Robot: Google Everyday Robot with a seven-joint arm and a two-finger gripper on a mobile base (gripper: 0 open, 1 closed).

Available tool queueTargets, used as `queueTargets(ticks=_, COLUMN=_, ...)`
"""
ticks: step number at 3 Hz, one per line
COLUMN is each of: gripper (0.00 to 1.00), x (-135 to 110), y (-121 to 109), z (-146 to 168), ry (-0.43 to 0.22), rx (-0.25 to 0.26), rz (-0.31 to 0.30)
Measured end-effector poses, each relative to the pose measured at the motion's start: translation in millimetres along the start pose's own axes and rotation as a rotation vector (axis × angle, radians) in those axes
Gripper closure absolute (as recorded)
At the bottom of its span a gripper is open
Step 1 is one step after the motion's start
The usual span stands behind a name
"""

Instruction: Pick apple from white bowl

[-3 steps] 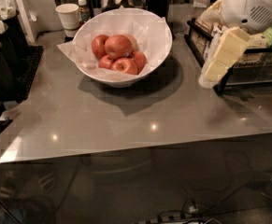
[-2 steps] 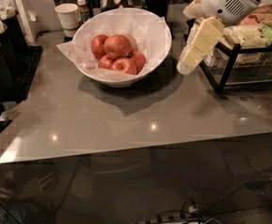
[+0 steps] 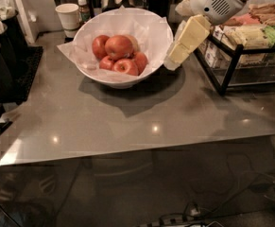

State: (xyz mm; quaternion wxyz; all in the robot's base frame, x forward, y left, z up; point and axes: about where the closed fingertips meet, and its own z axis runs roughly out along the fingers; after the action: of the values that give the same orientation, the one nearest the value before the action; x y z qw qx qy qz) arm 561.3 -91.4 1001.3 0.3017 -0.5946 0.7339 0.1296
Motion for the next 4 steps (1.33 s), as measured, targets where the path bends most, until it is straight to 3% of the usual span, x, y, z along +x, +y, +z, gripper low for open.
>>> queueTargets(ticks=1, gripper=0.0, x=-26, y=-11, z=33, ry=-0.032, rx=-0.044, rz=-0.003)
queueTargets(ticks=2, gripper=0.0, x=-48, y=-13, z=58, ry=-0.029, rx=-0.135, rz=-0.07)
queueTargets(ticks=3, gripper=0.0, x=-49, y=-11, z=58, ry=-0.026, rx=-0.141, rz=-0.071)
queueTargets(ticks=4, gripper=0.0, x=-54, y=-26, z=69, ry=-0.068, rx=-0.093, rz=-0.031)
